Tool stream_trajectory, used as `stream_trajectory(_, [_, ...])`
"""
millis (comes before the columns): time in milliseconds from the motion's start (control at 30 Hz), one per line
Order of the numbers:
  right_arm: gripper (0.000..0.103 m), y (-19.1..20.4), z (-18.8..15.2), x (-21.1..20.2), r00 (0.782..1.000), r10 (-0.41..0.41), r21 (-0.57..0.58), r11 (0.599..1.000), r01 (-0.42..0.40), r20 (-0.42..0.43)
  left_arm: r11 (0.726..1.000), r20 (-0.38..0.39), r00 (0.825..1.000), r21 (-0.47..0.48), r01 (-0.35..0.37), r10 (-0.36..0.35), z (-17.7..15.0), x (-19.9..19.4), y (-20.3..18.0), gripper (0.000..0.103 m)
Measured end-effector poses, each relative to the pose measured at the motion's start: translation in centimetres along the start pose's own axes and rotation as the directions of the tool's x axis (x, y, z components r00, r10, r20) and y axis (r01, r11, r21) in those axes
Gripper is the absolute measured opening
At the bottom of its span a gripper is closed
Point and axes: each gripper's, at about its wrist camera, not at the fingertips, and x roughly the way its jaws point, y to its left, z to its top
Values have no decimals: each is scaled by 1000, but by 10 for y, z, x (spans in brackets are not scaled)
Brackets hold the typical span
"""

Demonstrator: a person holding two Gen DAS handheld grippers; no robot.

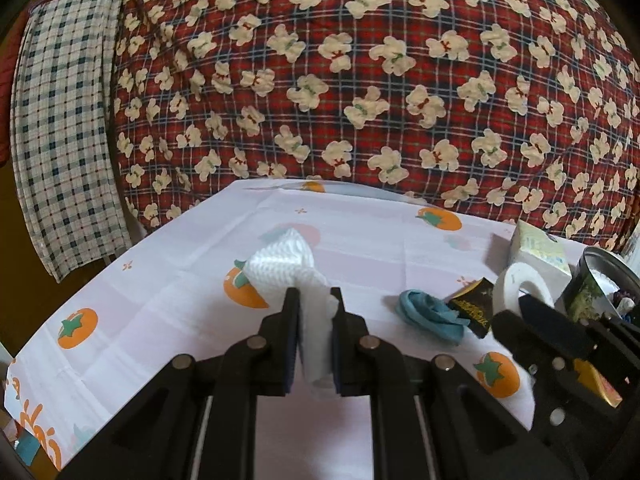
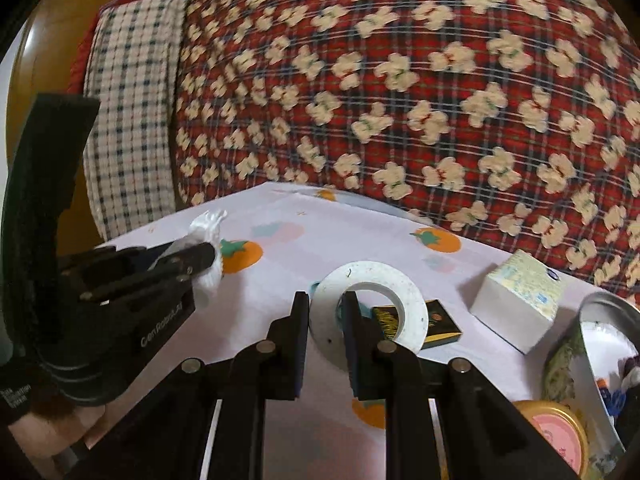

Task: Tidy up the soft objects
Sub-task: 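Grasp the white tape roll with the right gripper while the left gripper holds the mesh cloth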

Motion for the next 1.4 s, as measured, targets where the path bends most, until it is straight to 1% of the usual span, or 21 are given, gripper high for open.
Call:
stream_trajectory(133, [19,-9,-3,-10,999,-20,29,999,19,31,1000,16,1000,17,-4,4,-1,-4,-11,12])
stream_trajectory(267, [19,-16,-4,-15,999,-26,49,998,24,42,999,31,999,37,-10,9,-2,-8,-20,12])
stream_trajectory(467, [19,-23,-7,-25,996,-55,52,997,52,69,999,57,998,46,-16,14,-4,-15,-25,12])
stream_trajectory(633, [19,-28,-9,-33,993,-80,52,996,75,93,999,67,998,41,-3,1,-4,-19,-29,12])
stream_trajectory(833, [19,-36,-12,-40,990,-95,65,994,89,105,998,78,997,58,2,-6,-6,-23,-41,12])
stream_trajectory(1067, [19,-44,-17,-53,982,-133,73,990,124,137,997,91,996,77,5,-12,-8,-28,-54,12])
stream_trajectory(1400, [19,-57,-21,-64,975,-162,87,985,150,152,994,99,994,105,29,-39,-12,-35,-78,12])
